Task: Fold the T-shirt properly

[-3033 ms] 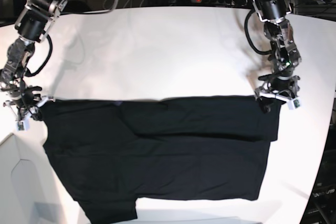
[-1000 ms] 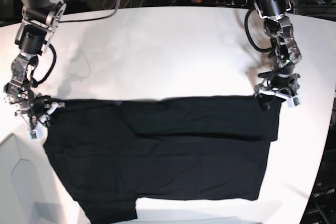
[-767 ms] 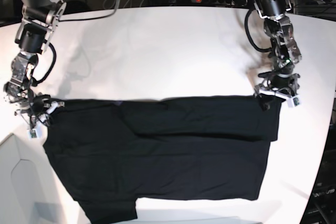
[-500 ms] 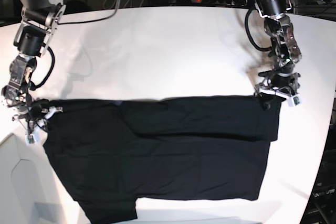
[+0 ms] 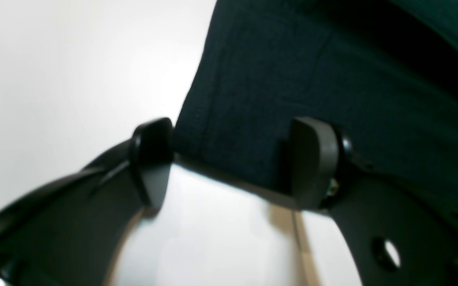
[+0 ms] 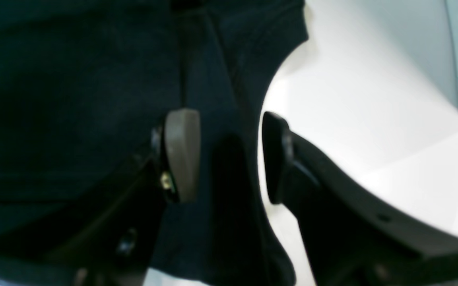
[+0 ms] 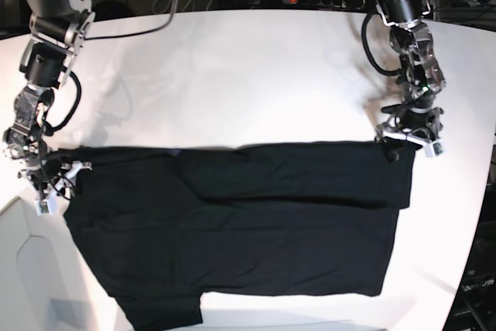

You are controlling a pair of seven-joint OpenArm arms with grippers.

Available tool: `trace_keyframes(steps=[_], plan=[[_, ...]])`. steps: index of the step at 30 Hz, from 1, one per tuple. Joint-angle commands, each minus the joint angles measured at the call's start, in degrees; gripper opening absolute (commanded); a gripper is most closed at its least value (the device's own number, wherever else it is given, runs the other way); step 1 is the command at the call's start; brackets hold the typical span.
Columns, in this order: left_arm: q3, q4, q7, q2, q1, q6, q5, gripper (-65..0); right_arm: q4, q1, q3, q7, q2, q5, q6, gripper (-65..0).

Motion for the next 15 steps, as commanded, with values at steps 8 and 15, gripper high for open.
trace_keyframes(steps=[8, 15], plan=[[-0.10, 0.58, 0.95, -0.69, -0.32, 0.05, -0.09, -21.5, -4.33, 1.50, 0.31, 1.96, 1.29, 0.93, -0.93, -57.4], [-0.10, 0.58, 0.95, -0.69, -0.41, 0.05, -0.09, -21.5, -3.98, 1.85, 0.40, 1.96, 1.46, 1.02, -0.93, -65.0]])
